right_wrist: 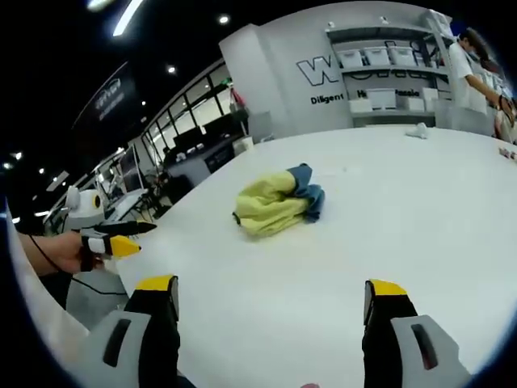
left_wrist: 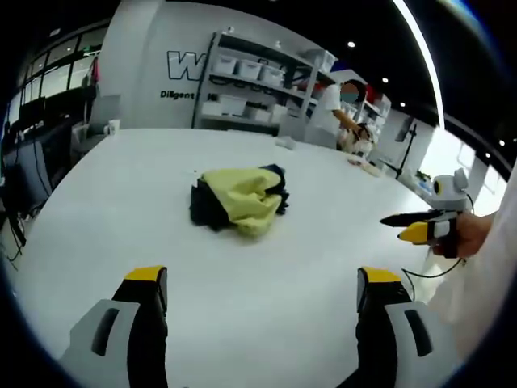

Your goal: Fold the garment on the visible template until the final outline fits inside the template.

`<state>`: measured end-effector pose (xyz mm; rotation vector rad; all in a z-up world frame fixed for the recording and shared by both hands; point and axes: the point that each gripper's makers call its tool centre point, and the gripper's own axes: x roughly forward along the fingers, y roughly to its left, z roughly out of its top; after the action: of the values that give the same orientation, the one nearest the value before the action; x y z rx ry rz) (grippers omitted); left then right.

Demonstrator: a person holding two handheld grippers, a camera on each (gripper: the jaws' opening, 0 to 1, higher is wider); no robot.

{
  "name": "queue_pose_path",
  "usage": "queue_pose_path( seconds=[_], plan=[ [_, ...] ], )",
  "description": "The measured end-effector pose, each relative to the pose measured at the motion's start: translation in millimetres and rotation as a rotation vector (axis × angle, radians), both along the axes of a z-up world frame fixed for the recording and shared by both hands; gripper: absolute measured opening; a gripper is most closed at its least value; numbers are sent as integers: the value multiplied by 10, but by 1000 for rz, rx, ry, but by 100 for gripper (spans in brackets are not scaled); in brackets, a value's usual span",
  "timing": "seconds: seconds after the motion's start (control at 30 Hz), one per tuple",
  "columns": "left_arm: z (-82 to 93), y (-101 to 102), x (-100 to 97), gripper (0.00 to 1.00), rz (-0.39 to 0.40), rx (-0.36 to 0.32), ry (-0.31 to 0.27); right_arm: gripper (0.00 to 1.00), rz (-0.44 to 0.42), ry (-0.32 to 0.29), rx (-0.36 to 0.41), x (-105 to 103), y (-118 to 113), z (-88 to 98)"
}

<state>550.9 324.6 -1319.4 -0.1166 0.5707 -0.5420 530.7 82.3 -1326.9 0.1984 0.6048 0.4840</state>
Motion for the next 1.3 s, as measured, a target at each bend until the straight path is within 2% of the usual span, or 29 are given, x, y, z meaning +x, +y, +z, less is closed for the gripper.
queue_pose_path(
  seconds=[1.3],
  plan=[
    [-65, -50, 13, 95, -18, -12, 14, 91, -14, 8, -2, -44, -26, -42]
  ],
)
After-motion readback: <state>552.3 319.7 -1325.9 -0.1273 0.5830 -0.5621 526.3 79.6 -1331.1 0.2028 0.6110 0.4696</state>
